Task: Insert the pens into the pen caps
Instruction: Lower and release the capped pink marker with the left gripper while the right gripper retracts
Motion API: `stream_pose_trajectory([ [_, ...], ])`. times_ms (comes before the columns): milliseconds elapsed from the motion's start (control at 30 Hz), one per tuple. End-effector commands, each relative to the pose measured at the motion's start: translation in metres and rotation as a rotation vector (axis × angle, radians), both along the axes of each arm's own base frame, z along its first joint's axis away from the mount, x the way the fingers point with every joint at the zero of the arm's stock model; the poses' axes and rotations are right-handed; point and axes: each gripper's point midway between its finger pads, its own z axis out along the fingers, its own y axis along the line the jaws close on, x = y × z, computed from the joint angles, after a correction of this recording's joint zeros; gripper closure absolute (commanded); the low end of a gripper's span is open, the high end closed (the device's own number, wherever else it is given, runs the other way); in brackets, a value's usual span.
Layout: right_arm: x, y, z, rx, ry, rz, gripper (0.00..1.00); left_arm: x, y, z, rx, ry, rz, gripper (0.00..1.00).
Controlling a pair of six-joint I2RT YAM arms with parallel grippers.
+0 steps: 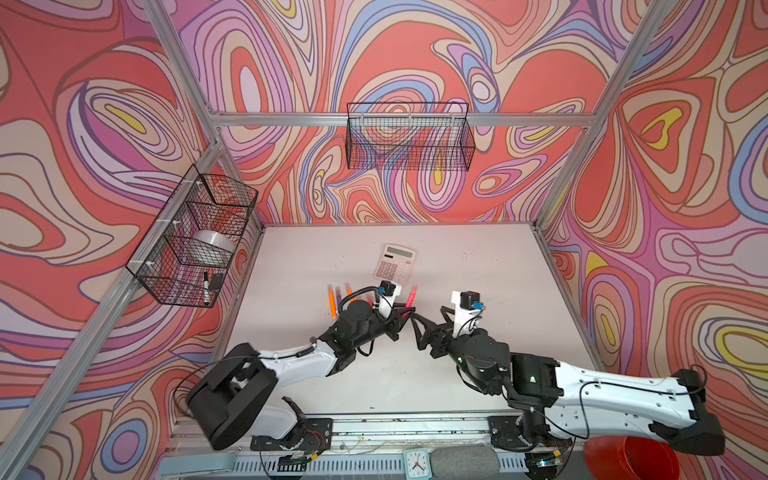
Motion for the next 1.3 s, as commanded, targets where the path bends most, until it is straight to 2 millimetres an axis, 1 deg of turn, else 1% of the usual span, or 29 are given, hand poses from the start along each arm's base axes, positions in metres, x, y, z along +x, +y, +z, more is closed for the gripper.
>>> stream_pose_trajectory([
  [0, 0.008, -0.063, -0.003, -0.012, 0.023, -0.212, 0.02, 0.025, 0.001, -0.012, -0.111, 0.077, 0.169, 1.00],
  [33, 0.008, -0.079, -0.001, -0.004, 0.018, -0.260, 0.02, 0.034, -0.001, -0.023, -0.095, 0.132, 0.215, 1.00],
  [67, 0.008, -0.093, 0.001, 0.001, 0.009, -0.301, 0.02, 0.040, 0.002, -0.042, -0.059, 0.204, 0.272, 1.00],
  [100, 0.009, -0.100, 0.005, 0.000, -0.010, -0.316, 0.02, 0.043, 0.004, -0.057, -0.025, 0.255, 0.310, 1.00],
  [167, 0.010, -0.108, 0.016, -0.042, -0.065, -0.339, 0.02, 0.046, 0.013, -0.084, 0.052, 0.334, 0.392, 1.00],
  [233, 0.014, -0.110, 0.021, -0.088, -0.102, -0.373, 0.02, 0.046, 0.020, -0.097, 0.091, 0.370, 0.440, 1.00],
  [267, 0.019, -0.109, 0.023, -0.116, -0.120, -0.391, 0.02, 0.046, 0.024, -0.101, 0.109, 0.379, 0.461, 0.81],
  [300, 0.025, -0.106, 0.021, -0.147, -0.127, -0.399, 0.02, 0.046, 0.026, -0.101, 0.118, 0.380, 0.472, 0.66],
  [333, 0.033, -0.103, 0.019, -0.173, -0.124, -0.404, 0.02, 0.046, 0.028, -0.099, 0.130, 0.376, 0.473, 0.37],
  [367, 0.045, -0.099, 0.014, -0.206, -0.119, -0.404, 0.02, 0.045, 0.030, -0.095, 0.145, 0.370, 0.479, 0.14],
  [400, 0.056, -0.095, 0.008, -0.231, -0.116, -0.398, 0.02, 0.045, 0.033, -0.090, 0.157, 0.363, 0.487, 0.06],
  [433, 0.071, -0.096, -0.004, -0.258, -0.088, -0.403, 0.01, 0.045, 0.037, -0.082, 0.169, 0.352, 0.498, 0.03],
  [500, 0.101, -0.102, -0.029, -0.289, -0.036, -0.411, 0.02, 0.044, 0.047, -0.063, 0.195, 0.318, 0.523, 0.00],
  [600, 0.144, -0.132, -0.065, -0.375, 0.009, -0.473, 0.02, 0.044, 0.070, -0.023, 0.255, 0.204, 0.571, 0.00],
  [633, 0.157, -0.146, -0.076, -0.422, 0.010, -0.500, 0.02, 0.045, 0.081, -0.002, 0.263, 0.144, 0.599, 0.00],
  [700, 0.172, -0.179, -0.096, -0.525, 0.024, -0.616, 0.02, 0.046, 0.110, 0.033, 0.303, 0.007, 0.668, 0.00],
  [733, 0.178, -0.195, -0.110, -0.585, 0.039, -0.671, 0.02, 0.047, 0.130, 0.050, 0.320, -0.070, 0.720, 0.00],
  [800, 0.183, -0.219, -0.133, -0.688, 0.056, -0.734, 0.02, 0.050, 0.172, 0.065, 0.360, -0.170, 0.812, 0.00],
  [833, 0.184, -0.231, -0.144, -0.692, 0.072, -0.770, 0.02, 0.053, 0.198, 0.066, 0.374, -0.205, 0.875, 0.00],
  [867, 0.186, -0.235, -0.157, -0.675, 0.082, -0.757, 0.02, 0.053, 0.231, 0.053, 0.410, -0.203, 0.964, 0.00],
  [900, 0.190, -0.236, -0.168, -0.651, 0.079, -0.725, 0.02, 0.051, 0.259, 0.047, 0.446, -0.214, 1.047, 0.00],
  [933, 0.193, -0.239, -0.178, -0.646, 0.077, -0.709, 0.02, 0.049, 0.282, 0.038, 0.494, -0.238, 1.105, 0.00],
  [967, 0.198, -0.243, -0.180, -0.653, 0.068, -0.717, 0.02, 0.048, 0.296, 0.037, 0.505, -0.257, 1.160, 0.00],
  [1067, 0.213, -0.243, -0.180, -0.653, 0.032, -0.674, 0.02, 0.057, 0.307, 0.024, 0.494, -0.293, 1.162, 0.00],
  [1133, 0.219, -0.244, -0.181, -0.680, -0.004, -0.662, 0.02, 0.072, 0.316, -0.001, 0.579, -0.257, 1.170, 0.00],
  [1167, 0.221, -0.245, -0.189, -0.662, -0.019, -0.634, 0.02, 0.082, 0.322, 0.000, 0.615, -0.290, 1.190, 0.00],
  [1200, 0.224, -0.251, -0.190, -0.636, -0.022, -0.635, 0.02, 0.090, 0.321, -0.007, 0.606, -0.307, 1.184, 0.00],
  [1233, 0.228, -0.252, -0.198, -0.582, 0.047, -0.560, 0.02, 0.097, 0.321, -0.018, 0.617, -0.290, 1.149, 0.00],
  [1267, 0.232, -0.259, -0.204, -0.514, 0.048, -0.515, 0.02, 0.097, 0.323, -0.028, 0.635, -0.207, 1.126, 0.00],
])
